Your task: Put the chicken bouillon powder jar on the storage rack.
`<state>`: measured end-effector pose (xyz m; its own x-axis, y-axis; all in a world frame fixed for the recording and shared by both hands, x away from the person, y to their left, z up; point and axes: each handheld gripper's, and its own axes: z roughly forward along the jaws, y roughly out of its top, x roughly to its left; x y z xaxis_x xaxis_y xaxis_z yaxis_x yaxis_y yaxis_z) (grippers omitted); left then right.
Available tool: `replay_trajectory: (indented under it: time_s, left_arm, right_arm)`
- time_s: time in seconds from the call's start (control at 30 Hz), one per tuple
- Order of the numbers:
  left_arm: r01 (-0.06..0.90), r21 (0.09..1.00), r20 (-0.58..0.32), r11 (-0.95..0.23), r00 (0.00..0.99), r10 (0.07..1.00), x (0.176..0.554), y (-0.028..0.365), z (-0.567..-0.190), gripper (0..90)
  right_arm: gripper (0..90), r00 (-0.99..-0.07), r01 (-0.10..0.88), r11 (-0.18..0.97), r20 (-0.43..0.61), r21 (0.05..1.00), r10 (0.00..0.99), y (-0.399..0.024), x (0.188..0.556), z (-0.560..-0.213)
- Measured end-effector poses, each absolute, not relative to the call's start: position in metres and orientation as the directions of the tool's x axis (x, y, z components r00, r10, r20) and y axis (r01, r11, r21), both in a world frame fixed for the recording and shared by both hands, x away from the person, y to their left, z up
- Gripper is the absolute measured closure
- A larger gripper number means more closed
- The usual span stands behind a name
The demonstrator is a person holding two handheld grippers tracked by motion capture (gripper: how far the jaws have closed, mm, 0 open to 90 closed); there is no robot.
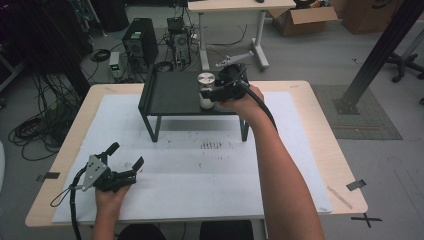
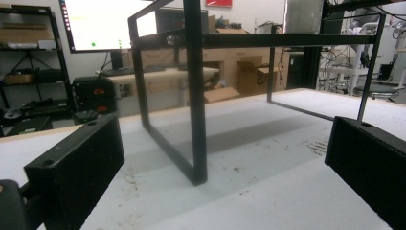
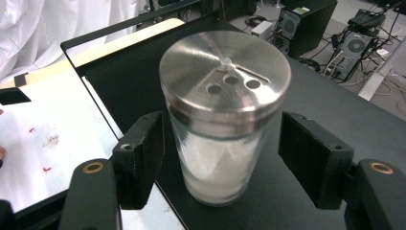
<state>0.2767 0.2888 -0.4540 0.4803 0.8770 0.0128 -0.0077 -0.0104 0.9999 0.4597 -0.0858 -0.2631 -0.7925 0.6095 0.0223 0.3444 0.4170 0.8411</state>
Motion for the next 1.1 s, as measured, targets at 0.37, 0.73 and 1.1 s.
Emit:
replay_trajectory:
  time_s: [0.37,0.73,1.1]
  left_arm:
    - [-0.006,1.000,0.010,-0.009,0.480,0.877,0.277,0.289,-0.454,0.2]
    - [-0.006,1.000,0.011,-0.009,0.480,0.877,0.277,0.289,-0.454,0.2]
    - [-0.007,1.000,0.011,-0.008,0.480,0.877,0.277,0.289,-0.454,0.2]
  right_arm:
    - [27.9,-0.788,0.341,0.402,0.025,0.850,0.615,-0.096,0.455,-0.262]
    - [21.7,-0.790,0.328,0.387,0.025,0.862,0.613,-0.102,0.446,-0.261]
    - [13.5,-0.805,0.292,0.356,0.027,0.888,0.592,-0.110,0.432,-0.259]
